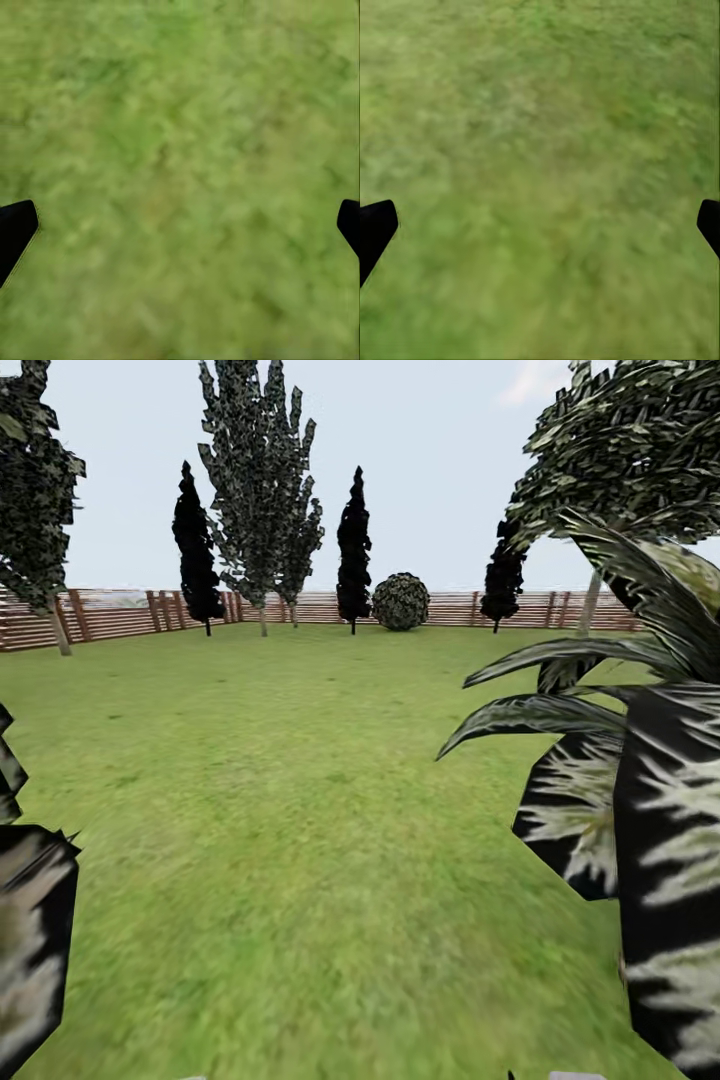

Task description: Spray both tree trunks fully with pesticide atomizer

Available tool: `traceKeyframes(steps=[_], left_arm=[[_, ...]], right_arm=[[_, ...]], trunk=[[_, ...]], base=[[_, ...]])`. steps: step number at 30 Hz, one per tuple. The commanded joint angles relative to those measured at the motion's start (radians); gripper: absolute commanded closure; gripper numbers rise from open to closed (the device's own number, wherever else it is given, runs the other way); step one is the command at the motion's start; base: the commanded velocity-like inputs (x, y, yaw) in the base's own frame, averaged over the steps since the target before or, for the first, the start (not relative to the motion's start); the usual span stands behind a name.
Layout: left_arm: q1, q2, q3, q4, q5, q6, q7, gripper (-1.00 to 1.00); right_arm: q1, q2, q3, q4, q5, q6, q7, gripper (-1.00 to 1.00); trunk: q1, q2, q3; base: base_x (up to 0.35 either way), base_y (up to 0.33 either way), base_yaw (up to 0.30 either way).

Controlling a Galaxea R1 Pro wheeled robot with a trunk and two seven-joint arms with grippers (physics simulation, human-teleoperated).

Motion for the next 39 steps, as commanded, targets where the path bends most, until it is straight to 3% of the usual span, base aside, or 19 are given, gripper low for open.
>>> traceKeyframes(steps=[1, 11, 39], left_arm=[[0.000, 0.000, 0.000, 0.000, 0.000, 0.000, 0.000, -1.00], [0.000, 0.000, 0.000, 0.000, 0.000, 0.000, 0.000, -1.00], [0.000, 0.001, 0.000, 0.000, -0.001, 0.000, 0.000, -1.00]], right_arm=[[0.000, 0.000, 0.000, 0.000, 0.000, 0.000, 0.000, -1.00], [0.000, 0.000, -0.001, 0.000, 0.000, 0.000, 0.000, -1.00], [0.000, 0.000, -0.001, 0.002, 0.000, 0.000, 0.000, -1.00]], trunk=[[0.000, 0.000, 0.000], [0.000, 0.000, 0.000], [0.000, 0.000, 0.000]], base=[[0.339, 0.000, 0.277], [0.338, 0.000, 0.237], [0.339, 0.000, 0.006]])
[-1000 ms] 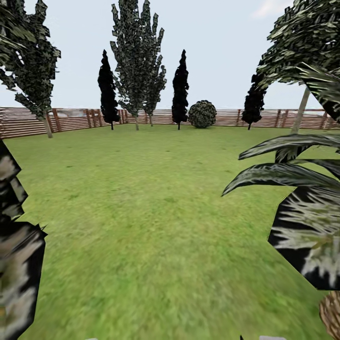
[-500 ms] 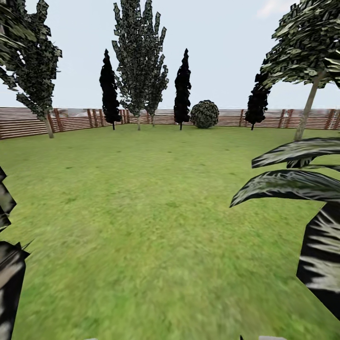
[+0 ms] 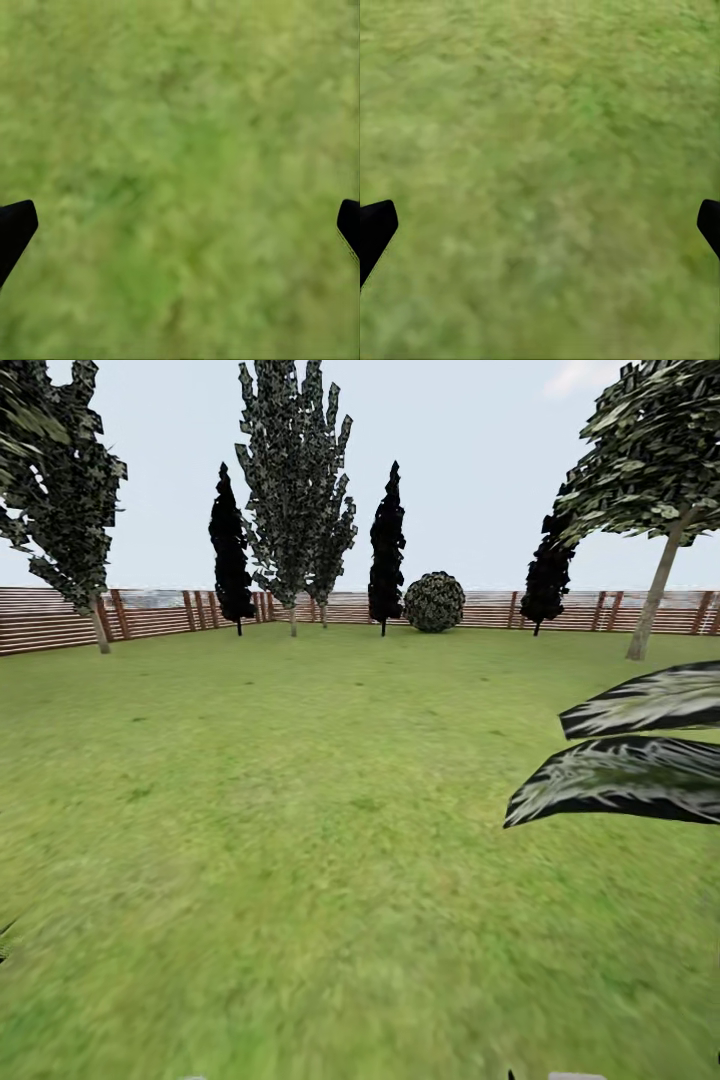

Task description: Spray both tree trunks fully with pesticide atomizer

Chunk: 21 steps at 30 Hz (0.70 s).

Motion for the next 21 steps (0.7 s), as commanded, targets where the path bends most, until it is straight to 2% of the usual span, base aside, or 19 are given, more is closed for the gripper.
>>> traceKeyframes(steps=[1, 21], left_arm=[[0.000, 0.000, 0.000, 0.000, 0.000, 0.000, 0.000, -1.00], [0.000, 0.000, 0.000, 0.000, 0.001, 0.000, 0.000, -1.00]], right_arm=[[0.000, 0.000, 0.000, 0.000, 0.000, 0.000, 0.000, -1.00], [0.000, 0.000, 0.000, -0.001, 0.000, 0.000, 0.000, -1.00]], trunk=[[0.000, 0.000, 0.000], [0.000, 0.000, 0.000]], base=[[0.339, 0.000, 0.000], [0.339, 0.001, 0.000]])
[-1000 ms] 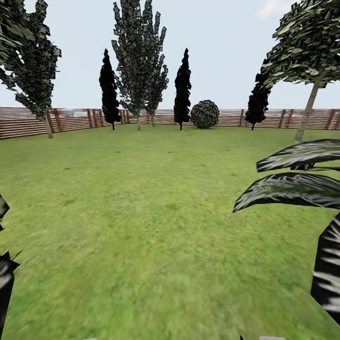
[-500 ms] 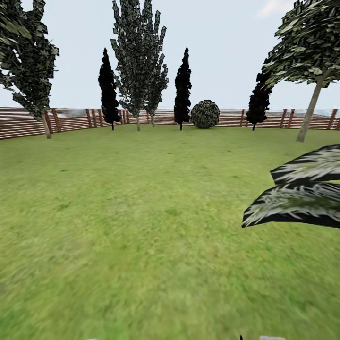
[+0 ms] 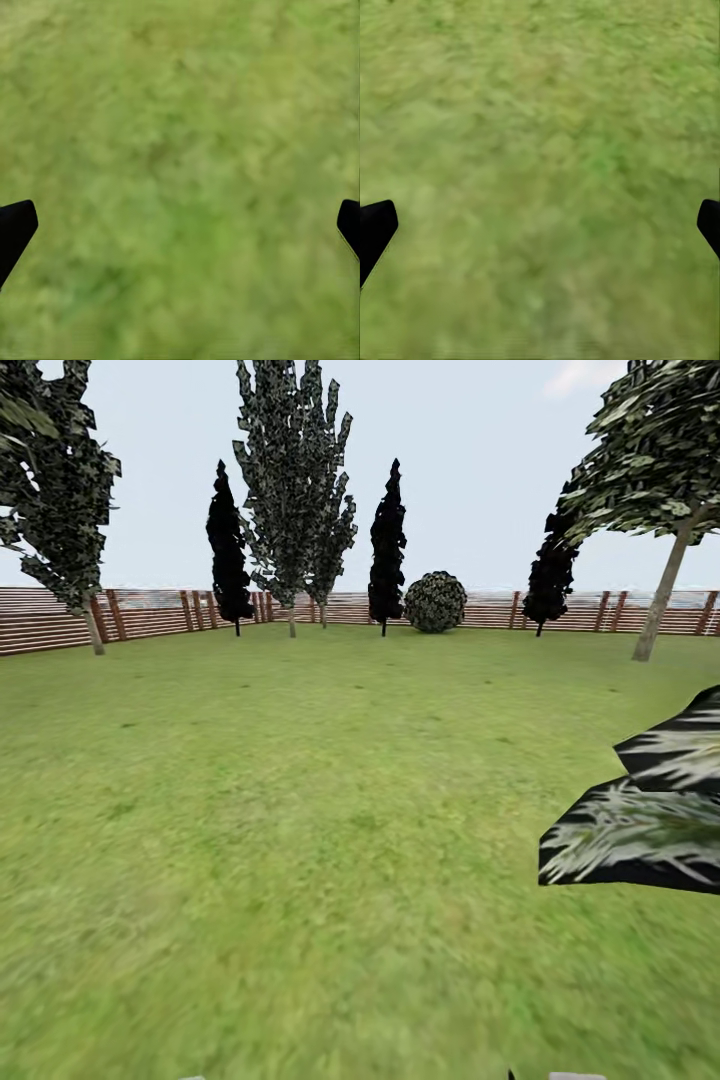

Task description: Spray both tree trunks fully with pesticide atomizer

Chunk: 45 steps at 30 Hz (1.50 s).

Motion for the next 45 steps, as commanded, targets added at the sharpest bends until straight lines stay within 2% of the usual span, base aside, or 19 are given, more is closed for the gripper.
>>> traceKeyframes(steps=[1, 13, 34, 45], left_arm=[[0.000, 0.000, 0.000, 0.000, 0.000, 0.000, 0.000, -1.00], [0.000, -0.001, 0.000, 0.000, 0.000, 0.000, 0.000, -1.00], [0.000, 0.000, 0.000, 0.000, 0.000, 0.000, 0.000, -1.00], [0.000, 0.000, 0.000, 0.000, 0.000, 0.000, 0.000, -1.00]], right_arm=[[0.000, 0.000, 0.000, 0.000, 0.000, 0.000, 0.000, -1.00], [0.000, 0.000, -0.001, -0.001, 0.000, 0.000, 0.000, -1.00], [0.000, 0.000, -0.001, -0.001, 0.000, 0.000, 0.000, -1.00], [0.000, 0.000, -0.001, -0.001, 0.000, 0.000, 0.000, -1.00]], trunk=[[0.000, 0.000, 0.000], [0.000, 0.000, 0.000], [0.000, 0.000, 0.000], [0.000, 0.000, 0.000]], base=[[0.338, 0.037, 0.000], [0.324, 0.097, 0.000], [0.325, 0.007, 0.000], [0.289, 0.207, 0.000]])
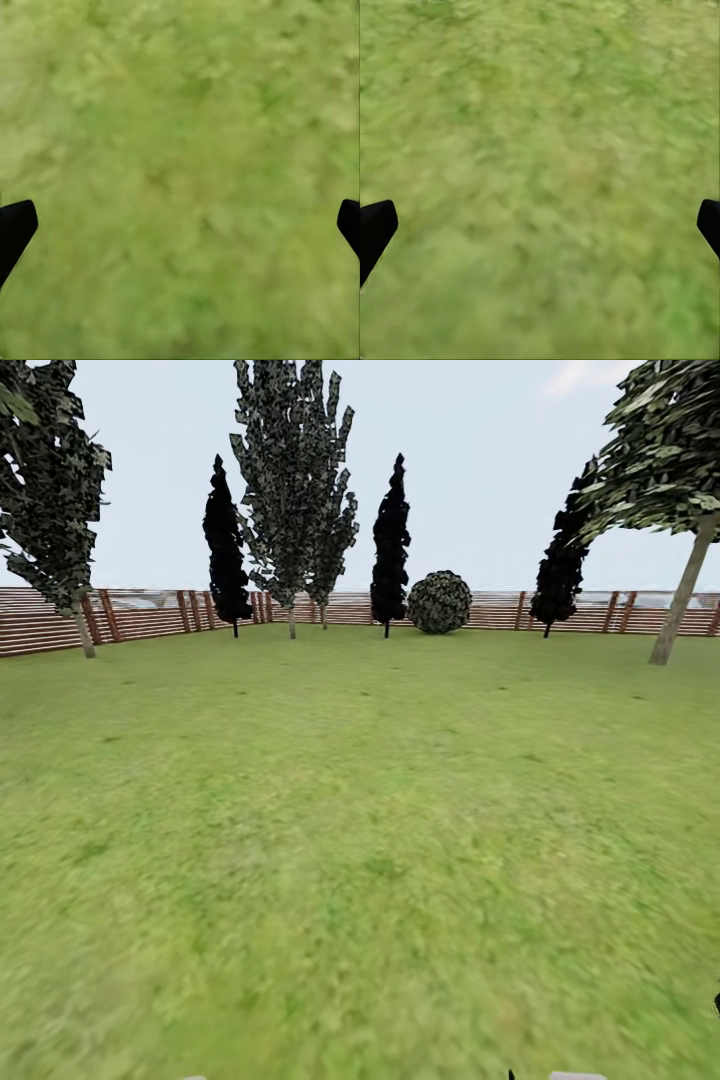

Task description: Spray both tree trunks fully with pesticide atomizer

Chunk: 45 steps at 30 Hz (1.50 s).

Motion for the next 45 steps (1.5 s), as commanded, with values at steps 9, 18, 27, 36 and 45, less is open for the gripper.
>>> traceKeyframes(steps=[9, 18, 27, 36, 45], left_arm=[[0.000, 0.000, 0.000, 0.000, 0.000, 0.000, 0.000, -1.00], [0.000, 0.001, 0.000, 0.000, 0.000, 0.000, 0.000, -1.00], [0.000, 0.000, 0.000, -0.001, 0.001, 0.000, 0.000, -1.00], [0.000, 0.009, 0.003, -0.001, 0.002, 0.000, 0.000, -1.00], [0.000, 0.021, 0.014, 0.000, 0.001, 0.000, 0.000, -1.00]], right_arm=[[0.000, 0.000, -0.002, 0.000, 0.000, 0.000, 0.000, -1.00], [0.000, 0.000, -0.005, -0.004, -0.002, -0.001, -0.003, -1.00], [0.000, 0.000, -0.001, 0.044, -0.001, 0.000, 0.000, -1.00], [0.000, 0.000, -0.003, 0.070, -0.002, 0.001, 0.003, -1.00], [0.000, 0.000, -0.003, 0.067, -0.004, 0.000, 0.005, -1.00]], trunk=[[0.000, 0.000, 0.000], [0.000, 0.000, 0.000], [0.000, 0.000, 0.000], [0.000, 0.000, 0.000], [0.000, 0.000, 0.000]], base=[[0.299, 0.162, 0.000], [0.336, 0.008, 0.000], [0.338, 0.000, 0.000], [0.338, 0.000, -0.001], [0.338, 0.000, -0.181]])
